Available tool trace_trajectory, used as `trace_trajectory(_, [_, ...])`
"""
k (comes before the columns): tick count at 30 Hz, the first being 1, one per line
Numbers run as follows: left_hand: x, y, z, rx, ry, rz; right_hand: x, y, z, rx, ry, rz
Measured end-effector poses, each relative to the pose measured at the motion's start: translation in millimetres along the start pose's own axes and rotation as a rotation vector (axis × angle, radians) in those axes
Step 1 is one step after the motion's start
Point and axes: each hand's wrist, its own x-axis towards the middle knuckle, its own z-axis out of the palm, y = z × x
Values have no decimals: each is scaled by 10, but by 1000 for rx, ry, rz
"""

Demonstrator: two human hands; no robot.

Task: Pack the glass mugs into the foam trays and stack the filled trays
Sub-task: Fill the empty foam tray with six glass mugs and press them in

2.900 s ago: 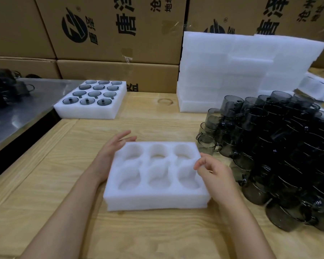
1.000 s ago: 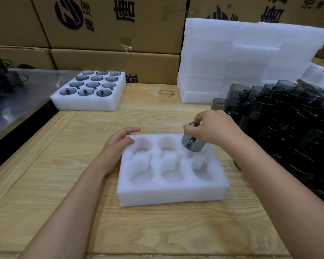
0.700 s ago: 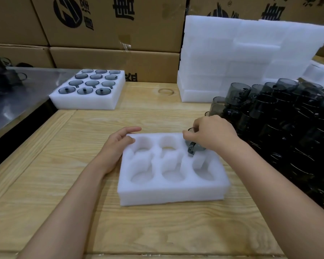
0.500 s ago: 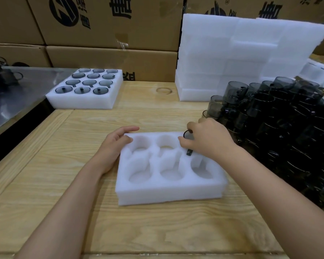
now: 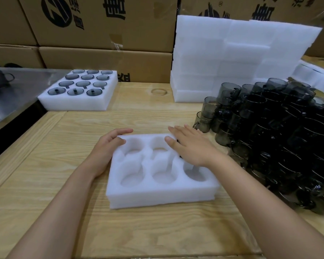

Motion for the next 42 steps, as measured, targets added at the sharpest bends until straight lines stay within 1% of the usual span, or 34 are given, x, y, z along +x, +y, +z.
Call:
trace_trajectory(3, [-4,1,5,-4,-4,-9,-63,-43,-13,60,71,-21])
trace_trajectory(4, [-6,0,8,-3,-4,-11,-84,-52,-43,107,138,-32])
trace_trajectory(5, [-8,0,6,-2,-4,-12,-97,-47,-97,142,249,-46])
trace_trajectory(6, [-6,0,4,-2,-5,-12,-101,-28,-176,132,396,-50])
trace_trajectory(8, [-3,-2,-1,-8,0,-15,-61,53,-401,-17,678,10])
trace_trajectory(9, [-1,-2,-2,-12,2,-17,-13,113,-537,-120,769,81])
trace_trajectory(10, [4,-1,0,-13,1,-18,40,172,-681,-217,809,170])
trace_trajectory(11, [4,1,1,-12,2,-19,103,230,-822,-302,794,264])
trace_trajectory(12, [7,4,3,-10,3,-19,167,283,-952,-372,739,353])
trace_trajectory(13, [4,6,4,-9,4,-18,227,334,-1061,-431,661,428])
trace_trajectory(15, [0,6,3,-13,1,-18,328,433,-1206,-519,500,521])
trace_trajectory(17, [-3,3,1,-16,3,-19,407,522,-1266,-593,378,554])
trace_trajectory(19, [-4,5,6,-12,9,-19,454,590,-1260,-633,306,561])
trace_trajectory(21, [-1,7,9,0,7,-17,475,645,-1210,-652,278,566])
trace_trajectory(24, [-1,0,8,8,-1,-13,483,702,-1162,-659,302,563])
trace_trajectory(27, [1,0,5,10,4,-17,478,685,-1195,-619,374,520])
trace_trajectory(29, [-1,3,5,-2,5,-17,462,639,-1251,-539,469,450])
trace_trajectory(31, [-2,8,7,-4,6,-15,432,555,-1315,-384,545,327])
trace_trajectory(33, [-5,10,14,-6,1,-11,369,407,-1359,-181,558,172])
trace_trajectory(35, [-8,11,19,-14,0,-8,273,230,-1363,-23,521,43])
trace_trajectory(36, [-8,9,18,-14,2,-8,208,131,-1350,57,474,6])
trace_trajectory(38, [-6,6,15,-2,8,-6,70,-67,-1286,212,353,-9])
trace_trajectory(40, [-6,5,11,6,9,-2,-12,-218,-1172,236,265,-19])
trace_trajectory(42, [-7,4,11,2,8,1,-37,-336,-1042,184,228,-32])
